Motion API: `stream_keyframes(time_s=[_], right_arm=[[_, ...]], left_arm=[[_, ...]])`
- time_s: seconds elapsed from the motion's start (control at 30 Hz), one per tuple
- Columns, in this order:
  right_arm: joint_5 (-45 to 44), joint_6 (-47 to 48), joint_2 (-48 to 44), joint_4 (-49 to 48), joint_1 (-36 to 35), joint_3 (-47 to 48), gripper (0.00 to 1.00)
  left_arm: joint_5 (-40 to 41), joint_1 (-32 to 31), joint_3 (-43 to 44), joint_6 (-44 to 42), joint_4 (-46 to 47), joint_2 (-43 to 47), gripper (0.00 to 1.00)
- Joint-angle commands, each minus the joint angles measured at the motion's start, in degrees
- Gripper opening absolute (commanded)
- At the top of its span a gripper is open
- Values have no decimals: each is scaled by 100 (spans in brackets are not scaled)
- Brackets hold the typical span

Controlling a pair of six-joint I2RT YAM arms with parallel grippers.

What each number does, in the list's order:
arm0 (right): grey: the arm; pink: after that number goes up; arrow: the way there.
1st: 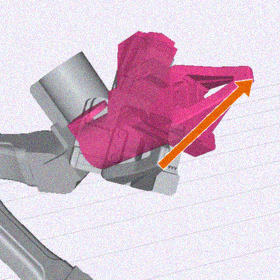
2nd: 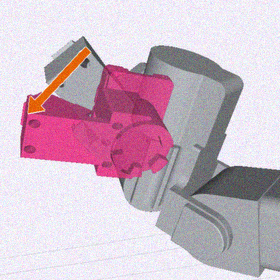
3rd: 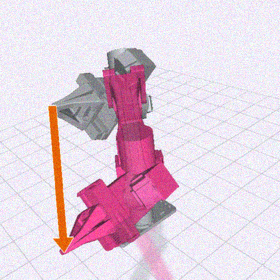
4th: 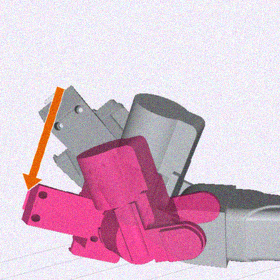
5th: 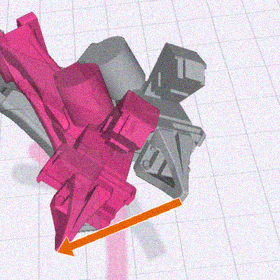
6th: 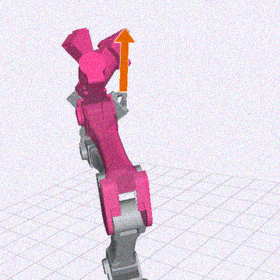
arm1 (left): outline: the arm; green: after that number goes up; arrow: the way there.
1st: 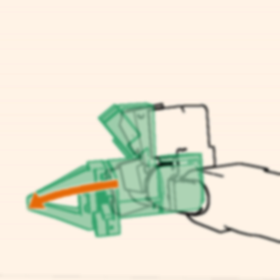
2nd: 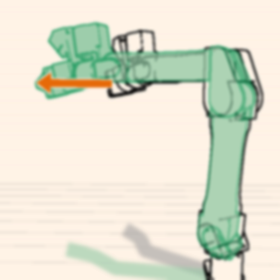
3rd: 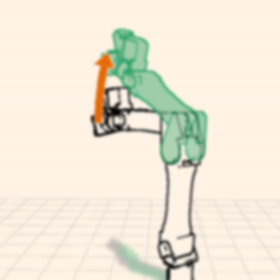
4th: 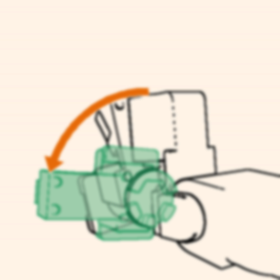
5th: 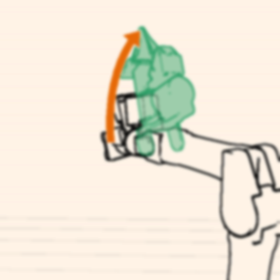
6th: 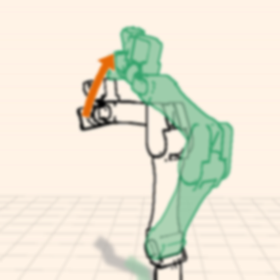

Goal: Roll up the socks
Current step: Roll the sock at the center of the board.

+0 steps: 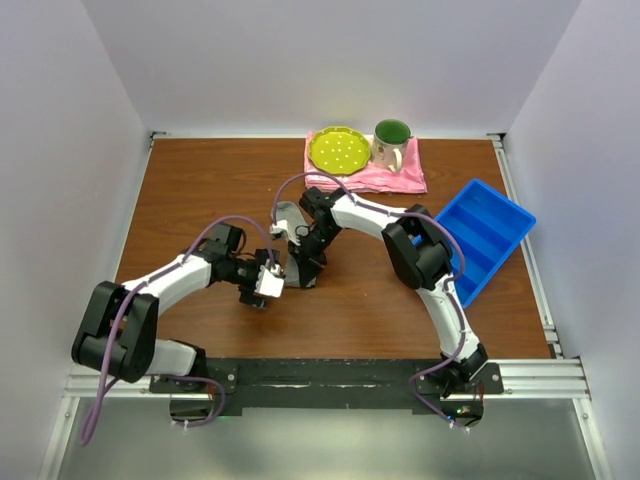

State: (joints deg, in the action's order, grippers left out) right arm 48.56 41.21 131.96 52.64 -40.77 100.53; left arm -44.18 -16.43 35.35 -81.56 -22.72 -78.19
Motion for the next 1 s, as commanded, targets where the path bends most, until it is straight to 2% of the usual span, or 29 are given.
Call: stream_keyframes(time_s=[0.0,0.3,0.63,0.83,0.97], right_arm=[[-110,19,277,53,113,273,0],[-30,27,479,132,272,423,0],[14,19,489,167,316,423,0],[-4,27,436,159,316,388,0],[-4,36,401,141,324,362,0]], left_arm=[[85,-255,-81,184,610,103,91],[489,-703,-362,729,1629,85,89],[964,-1240,-371,1203,2175,-266,85],[1430,-1486,-117,1388,2184,-688,75],[1658,-1574,85,1555,2035,-951,61]])
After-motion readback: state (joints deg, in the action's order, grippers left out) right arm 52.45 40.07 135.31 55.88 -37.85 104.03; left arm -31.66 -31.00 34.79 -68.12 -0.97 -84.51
